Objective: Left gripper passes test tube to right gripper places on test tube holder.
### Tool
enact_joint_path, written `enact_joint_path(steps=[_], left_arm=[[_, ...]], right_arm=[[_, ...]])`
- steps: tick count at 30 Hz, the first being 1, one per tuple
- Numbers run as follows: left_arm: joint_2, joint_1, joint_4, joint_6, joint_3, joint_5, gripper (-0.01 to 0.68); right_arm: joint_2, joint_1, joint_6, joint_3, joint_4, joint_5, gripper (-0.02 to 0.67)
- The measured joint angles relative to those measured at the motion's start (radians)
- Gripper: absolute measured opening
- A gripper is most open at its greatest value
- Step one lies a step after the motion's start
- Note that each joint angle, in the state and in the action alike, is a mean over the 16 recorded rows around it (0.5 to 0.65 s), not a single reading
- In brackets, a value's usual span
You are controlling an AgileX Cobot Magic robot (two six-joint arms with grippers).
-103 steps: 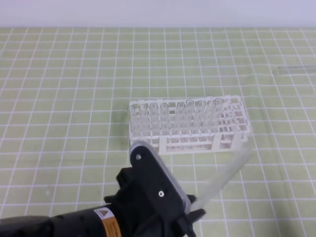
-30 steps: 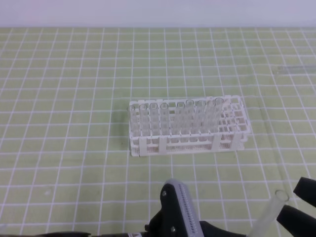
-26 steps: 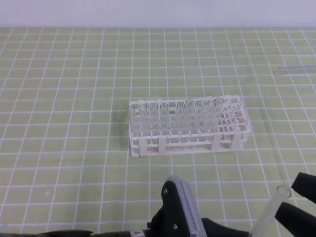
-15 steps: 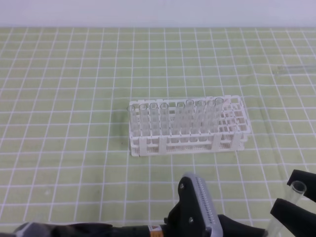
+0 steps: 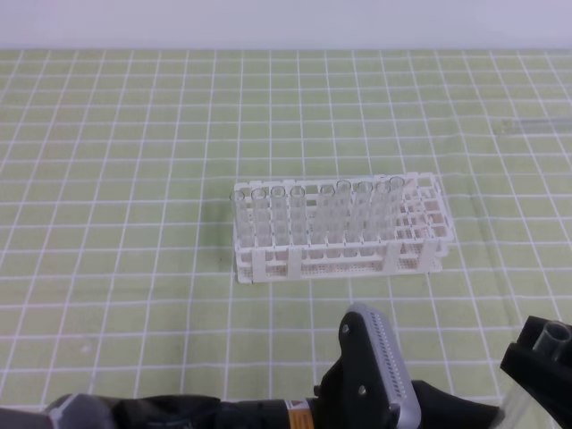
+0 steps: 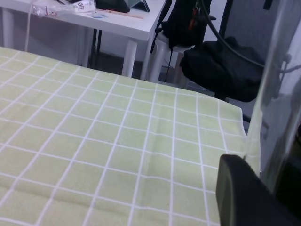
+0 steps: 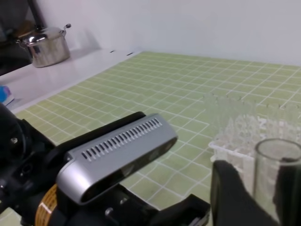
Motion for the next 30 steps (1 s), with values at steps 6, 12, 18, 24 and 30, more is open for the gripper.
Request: enact_joint_path(steps=[6, 12, 18, 24, 30], left_arm=[[0.0, 0.0, -0.002, 0.008, -0.003, 0.001, 0.051], [0.001, 0.0, -0.001, 0.012, -0.003, 0.002, 0.055], [0.001, 0.0, 0.0, 0.012, -0.003, 0.002, 0.055], [0.0, 0.0, -0.002, 0.014, -0.003, 0.0, 0.056], [-0.001, 0.0, -0.003, 0.008, -0.003, 0.0, 0.12]], right_arm=[[0.0, 0.0, -0.007, 0.0, -0.009, -0.016, 0.157], [0.0, 0.0, -0.014, 0.0, -0.013, -0.025, 0.122], [0.0, 0.0, -0.018, 0.0, -0.015, -0.028, 0.114], [0.0, 0.0, -0.019, 0.0, -0.015, -0.028, 0.113], [0.0, 0.0, -0.018, 0.0, -0.016, -0.027, 0.113]])
